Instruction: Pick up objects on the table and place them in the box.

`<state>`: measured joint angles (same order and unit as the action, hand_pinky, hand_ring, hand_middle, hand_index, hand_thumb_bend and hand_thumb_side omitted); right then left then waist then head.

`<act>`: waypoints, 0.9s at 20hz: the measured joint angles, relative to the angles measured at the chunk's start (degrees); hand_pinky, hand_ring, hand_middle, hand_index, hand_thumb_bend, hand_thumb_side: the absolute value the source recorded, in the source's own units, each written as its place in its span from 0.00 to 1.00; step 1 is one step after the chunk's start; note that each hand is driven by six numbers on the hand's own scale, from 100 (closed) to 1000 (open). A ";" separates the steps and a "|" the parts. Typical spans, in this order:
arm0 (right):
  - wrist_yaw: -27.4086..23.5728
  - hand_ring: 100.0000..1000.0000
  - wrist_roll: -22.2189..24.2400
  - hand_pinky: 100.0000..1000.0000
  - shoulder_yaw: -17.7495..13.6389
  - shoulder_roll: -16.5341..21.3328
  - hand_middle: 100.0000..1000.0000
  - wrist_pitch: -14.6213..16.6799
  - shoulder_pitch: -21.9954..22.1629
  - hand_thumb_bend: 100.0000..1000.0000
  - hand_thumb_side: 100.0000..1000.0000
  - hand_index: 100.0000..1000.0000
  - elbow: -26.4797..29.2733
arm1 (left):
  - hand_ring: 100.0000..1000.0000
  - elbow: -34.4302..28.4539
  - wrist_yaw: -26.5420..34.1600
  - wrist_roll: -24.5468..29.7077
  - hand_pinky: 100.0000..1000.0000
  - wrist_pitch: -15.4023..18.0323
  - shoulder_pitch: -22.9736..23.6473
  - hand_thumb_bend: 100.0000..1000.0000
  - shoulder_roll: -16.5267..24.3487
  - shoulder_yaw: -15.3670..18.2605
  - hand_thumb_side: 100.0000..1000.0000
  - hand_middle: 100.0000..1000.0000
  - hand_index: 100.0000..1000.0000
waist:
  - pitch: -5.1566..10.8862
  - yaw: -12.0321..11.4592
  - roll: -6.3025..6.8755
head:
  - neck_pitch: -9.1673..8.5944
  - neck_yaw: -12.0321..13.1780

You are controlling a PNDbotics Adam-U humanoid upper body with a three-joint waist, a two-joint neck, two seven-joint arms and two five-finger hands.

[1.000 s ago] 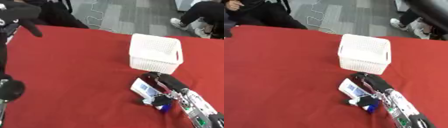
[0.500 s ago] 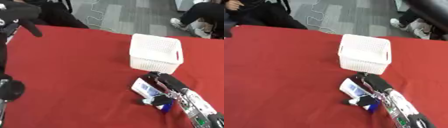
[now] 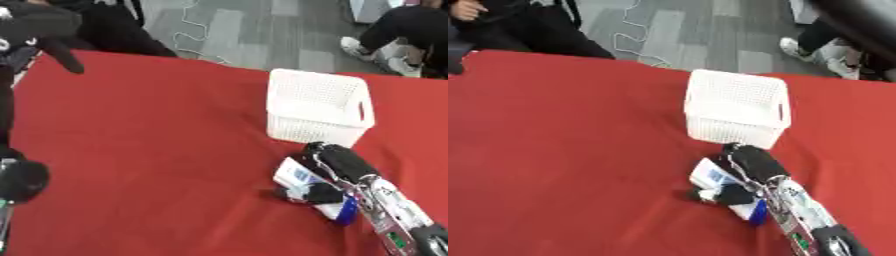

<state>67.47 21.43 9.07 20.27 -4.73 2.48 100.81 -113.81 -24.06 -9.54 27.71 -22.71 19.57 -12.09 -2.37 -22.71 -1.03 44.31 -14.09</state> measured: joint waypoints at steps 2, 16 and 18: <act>0.27 0.47 -0.13 0.38 0.00 0.00 0.61 0.15 0.00 0.61 0.78 0.60 0.02 | 0.37 0.00 0.00 0.00 0.60 0.00 0.00 0.51 0.00 0.00 1.00 0.63 0.77 | 0.00 0.00 0.00 | 0.00 0.00; 2.36 0.25 -2.18 0.02 0.38 0.00 0.46 0.23 0.10 0.41 0.56 0.60 -0.12 | 0.37 0.00 0.00 0.01 0.60 0.01 -0.02 0.52 0.00 0.00 1.00 0.63 0.77 | -0.03 0.00 -0.04 | 0.00 0.00; 2.43 0.23 -2.13 0.00 0.39 0.00 0.45 0.27 0.10 0.40 0.54 0.60 -0.12 | 0.37 0.00 0.00 0.01 0.60 0.01 -0.03 0.52 0.00 0.00 1.00 0.63 0.77 | -0.03 0.00 -0.05 | 0.00 0.00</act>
<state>69.90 19.29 9.46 20.27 -4.46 2.58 100.69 -113.81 -24.06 -9.53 27.72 -22.75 19.57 -12.09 -2.40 -22.71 -1.08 44.31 -14.09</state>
